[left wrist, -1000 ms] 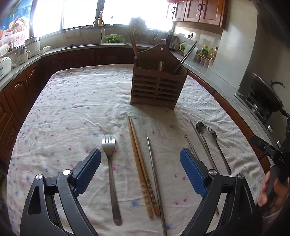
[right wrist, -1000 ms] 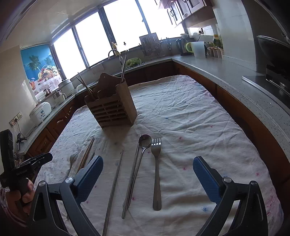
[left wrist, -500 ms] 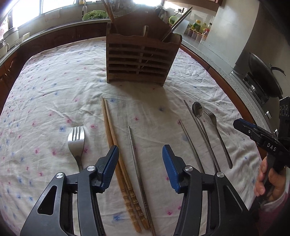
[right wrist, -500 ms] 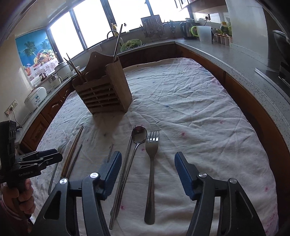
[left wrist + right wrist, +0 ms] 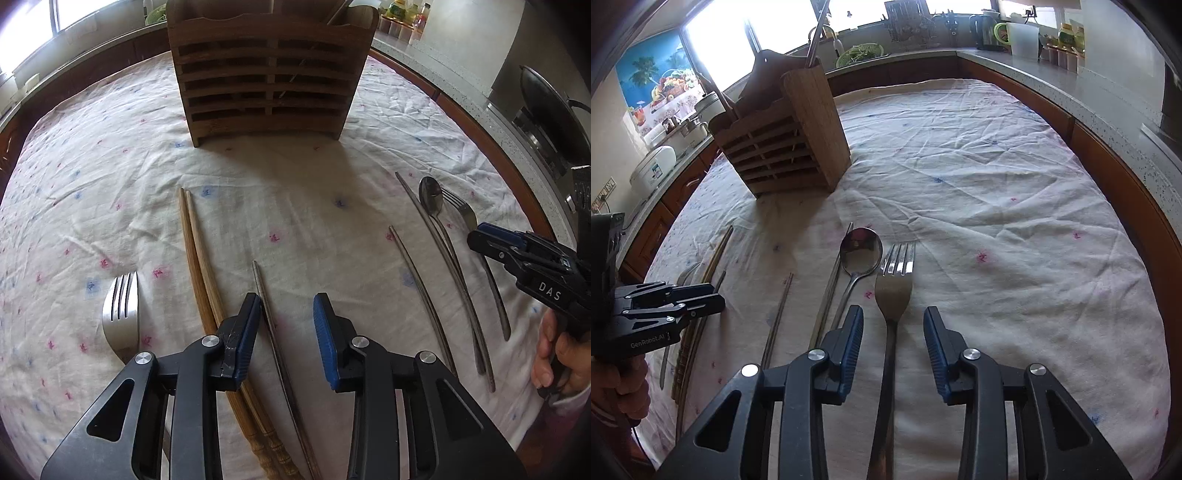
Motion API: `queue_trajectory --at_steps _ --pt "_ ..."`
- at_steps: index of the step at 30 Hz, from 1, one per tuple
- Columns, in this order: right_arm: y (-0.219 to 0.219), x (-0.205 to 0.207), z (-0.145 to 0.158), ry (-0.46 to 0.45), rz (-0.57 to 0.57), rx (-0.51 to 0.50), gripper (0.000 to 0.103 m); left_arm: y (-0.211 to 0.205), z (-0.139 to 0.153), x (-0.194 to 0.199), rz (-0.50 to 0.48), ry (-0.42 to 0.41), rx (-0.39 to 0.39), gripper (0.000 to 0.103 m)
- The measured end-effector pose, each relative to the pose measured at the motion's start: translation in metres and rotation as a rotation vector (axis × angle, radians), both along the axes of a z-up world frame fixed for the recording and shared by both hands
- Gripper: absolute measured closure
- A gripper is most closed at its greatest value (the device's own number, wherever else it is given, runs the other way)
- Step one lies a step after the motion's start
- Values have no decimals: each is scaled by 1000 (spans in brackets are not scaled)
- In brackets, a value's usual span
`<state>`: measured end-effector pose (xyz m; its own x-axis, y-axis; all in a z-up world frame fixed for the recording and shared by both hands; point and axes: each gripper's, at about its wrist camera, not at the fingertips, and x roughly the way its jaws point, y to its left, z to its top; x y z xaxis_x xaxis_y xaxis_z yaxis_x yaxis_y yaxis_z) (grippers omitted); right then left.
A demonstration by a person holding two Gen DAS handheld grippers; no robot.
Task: Organize utensils
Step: 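Grasp the steel fork with the right tool while the left tool grasps a steel chopstick, then lift the held fork and steel chopstick and carry both over the wooden holder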
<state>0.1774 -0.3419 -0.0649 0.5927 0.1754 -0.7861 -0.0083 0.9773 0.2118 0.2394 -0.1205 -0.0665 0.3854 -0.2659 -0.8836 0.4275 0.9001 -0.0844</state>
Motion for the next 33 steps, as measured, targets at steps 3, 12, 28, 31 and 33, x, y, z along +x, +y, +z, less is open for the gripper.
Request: queue_trajectory --at_steps 3,12,28,31,33 --pt "3 6 -5 6 13 -37 72 -7 0 -1 -30 -9 49 74" --pt "19 20 -5 12 56 -172 80 -10 0 1 -44 -20 78 98" --pt "1 -16 37 -83 15 -53 81 13 65 -36 -14 -118 -99 99" --pt "-2 -26 49 -113 3 -47 81 26 88 -47 2 -155 -151 99" --pt "-2 -32 58 -134 -4 -48 81 36 102 -53 15 -178 -189 99"
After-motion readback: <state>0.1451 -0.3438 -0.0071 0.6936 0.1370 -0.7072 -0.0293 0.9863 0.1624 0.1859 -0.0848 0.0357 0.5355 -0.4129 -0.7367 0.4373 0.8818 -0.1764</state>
